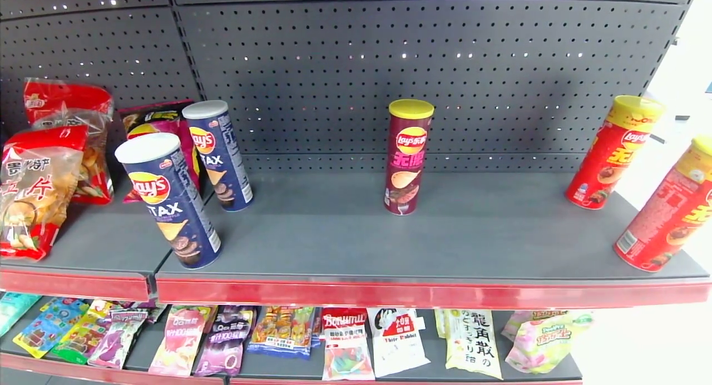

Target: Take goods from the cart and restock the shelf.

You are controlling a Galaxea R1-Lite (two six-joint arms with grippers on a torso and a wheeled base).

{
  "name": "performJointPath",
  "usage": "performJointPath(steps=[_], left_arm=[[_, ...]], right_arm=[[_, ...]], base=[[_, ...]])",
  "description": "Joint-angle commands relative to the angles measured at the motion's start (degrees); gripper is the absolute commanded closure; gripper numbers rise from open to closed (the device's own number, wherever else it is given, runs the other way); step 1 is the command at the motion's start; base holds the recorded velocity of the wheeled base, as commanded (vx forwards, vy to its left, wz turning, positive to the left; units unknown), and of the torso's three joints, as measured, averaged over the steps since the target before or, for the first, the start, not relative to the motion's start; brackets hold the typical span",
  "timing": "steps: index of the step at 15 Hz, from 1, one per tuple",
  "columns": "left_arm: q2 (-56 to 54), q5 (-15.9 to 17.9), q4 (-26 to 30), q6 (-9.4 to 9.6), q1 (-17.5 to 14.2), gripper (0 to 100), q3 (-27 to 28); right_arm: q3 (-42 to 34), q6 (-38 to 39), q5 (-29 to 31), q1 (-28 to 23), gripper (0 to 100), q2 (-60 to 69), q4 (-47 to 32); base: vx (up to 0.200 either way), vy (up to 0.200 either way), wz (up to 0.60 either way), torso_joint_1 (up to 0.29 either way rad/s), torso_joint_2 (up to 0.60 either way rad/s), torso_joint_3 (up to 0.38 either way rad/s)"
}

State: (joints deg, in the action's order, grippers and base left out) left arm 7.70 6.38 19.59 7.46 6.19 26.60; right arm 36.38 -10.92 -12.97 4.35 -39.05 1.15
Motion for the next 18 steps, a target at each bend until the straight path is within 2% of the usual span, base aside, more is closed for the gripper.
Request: performJointPath(steps=[1, 3, 4, 6, 7, 8, 9, 13, 16, 18], left_arm=[[-0.1, 2.5, 0.0, -1.13, 0.5, 100, -1.6], [1.3, 2.1, -0.1, -1.31, 0.0, 100, -1.6], [2.2, 1.9, -0.2, -1.31, 0.0, 100, -1.5], [4.3, 1.0, -0.3, -1.4, 0.0, 100, -0.5], [4.6, 1.0, -0.3, -1.4, 0.0, 100, -0.3], [6.0, 0.8, -0.4, -1.48, 0.0, 100, -0.1], [6.1, 0.4, -0.5, -1.48, 0.0, 100, -0.1], [6.2, -1.6, -0.5, -1.48, 0.0, 100, 0.4], [7.6, -1.7, -0.6, -1.4, 0.0, 100, 1.3], [8.9, -3.3, -0.7, -1.4, 0.0, 100, 2.1]], right_arm=[[12.0, 0.3, -0.7, 5.9, 0, -18.9, 0.4], [12.8, 3.1, 0.0, 13.1, 0, -26.5, 5.9], [12.5, 3.5, 0.9, 14.0, 0, -29.1, 8.6], [11.3, 6.2, 1.8, 14.3, 0, -39.8, 20.3], [11.2, 6.4, 1.8, 14.3, 0, -40.8, 21.4], [10.6, 6.5, 2.2, 14.0, 0, -48.2, 30.7], [10.8, 6.7, 2.3, 14.2, 0, -51.4, 34.6], [12.8, 7.7, 2.6, 15.0, 0, -57.5, 37.0], [17.1, 8.2, 2.6, 15.1, 0, -60.9, 37.0], [20.1, 9.0, 2.4, 16.2, 0, -62.6, 37.0]], base=[[0.0, 0.0, 0.0, 0.0, 0.0, 0.0], [0.0, 0.0, 0.0, 0.0, 0.0, 0.0], [0.0, 0.0, 0.0, 0.0, 0.0, 0.0], [0.0, 0.0, 0.0, 0.0, 0.0, 0.0], [0.0, 0.0, 0.0, 0.0, 0.0, 0.0], [0.0, 0.0, 0.0, 0.0, 0.0, 0.0], [0.0, 0.0, 0.0, 0.0, 0.0, 0.0], [0.0, 0.0, 0.0, 0.0, 0.0, 0.0], [0.0, 0.0, 0.0, 0.0, 0.0, 0.0], [0.0, 0.0, 0.0, 0.0, 0.0, 0.0]])
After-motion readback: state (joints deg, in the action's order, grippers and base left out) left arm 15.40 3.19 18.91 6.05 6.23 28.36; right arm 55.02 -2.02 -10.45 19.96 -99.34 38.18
